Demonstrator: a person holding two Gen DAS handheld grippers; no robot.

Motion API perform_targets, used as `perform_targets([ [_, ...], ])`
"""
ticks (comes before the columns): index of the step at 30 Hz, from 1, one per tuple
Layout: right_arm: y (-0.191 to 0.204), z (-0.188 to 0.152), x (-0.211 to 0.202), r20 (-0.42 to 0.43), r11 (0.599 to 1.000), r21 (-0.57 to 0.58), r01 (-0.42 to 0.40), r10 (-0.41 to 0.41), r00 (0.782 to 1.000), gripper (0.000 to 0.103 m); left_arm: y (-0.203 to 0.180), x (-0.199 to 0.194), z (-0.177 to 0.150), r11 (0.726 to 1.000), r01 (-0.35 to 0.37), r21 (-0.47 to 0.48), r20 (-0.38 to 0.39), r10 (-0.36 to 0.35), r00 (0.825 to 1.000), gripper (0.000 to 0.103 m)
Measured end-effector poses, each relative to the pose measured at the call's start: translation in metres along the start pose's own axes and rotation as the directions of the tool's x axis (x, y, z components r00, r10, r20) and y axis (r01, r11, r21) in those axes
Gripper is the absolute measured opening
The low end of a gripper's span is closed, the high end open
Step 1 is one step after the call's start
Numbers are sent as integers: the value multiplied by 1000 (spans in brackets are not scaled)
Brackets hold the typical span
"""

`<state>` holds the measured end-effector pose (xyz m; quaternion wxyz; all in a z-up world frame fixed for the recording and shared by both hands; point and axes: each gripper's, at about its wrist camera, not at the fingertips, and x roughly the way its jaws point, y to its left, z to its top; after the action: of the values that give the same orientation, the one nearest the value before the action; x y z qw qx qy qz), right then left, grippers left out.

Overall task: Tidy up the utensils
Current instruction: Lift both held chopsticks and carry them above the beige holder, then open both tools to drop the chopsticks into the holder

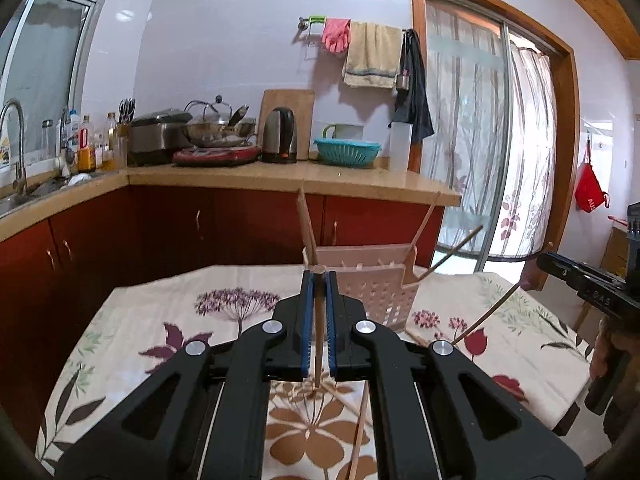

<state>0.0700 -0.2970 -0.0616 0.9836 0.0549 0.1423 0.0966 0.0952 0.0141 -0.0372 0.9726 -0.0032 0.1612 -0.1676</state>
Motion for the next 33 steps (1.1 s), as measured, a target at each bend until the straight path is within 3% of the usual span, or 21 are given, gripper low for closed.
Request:
perform_targets([
  [11, 0, 59, -10, 125, 999, -18, -39, 41, 991, 7, -18, 0, 68, 997, 80, 19, 118, -81, 990, 6],
  [21, -7, 98, 22, 176, 998, -20, -58, 61, 982, 7, -32, 34, 118, 994, 63, 84, 214, -80, 974, 6],
  [24, -10, 99, 43, 151, 998, -11, -62, 63, 986, 7, -32, 51, 118, 995, 49, 91, 208, -67, 976, 6],
  [33, -21, 61, 116, -11, 997, 35, -66, 67, 998, 7, -32, 120, 78, 993, 50, 106, 64, -57, 996, 6],
])
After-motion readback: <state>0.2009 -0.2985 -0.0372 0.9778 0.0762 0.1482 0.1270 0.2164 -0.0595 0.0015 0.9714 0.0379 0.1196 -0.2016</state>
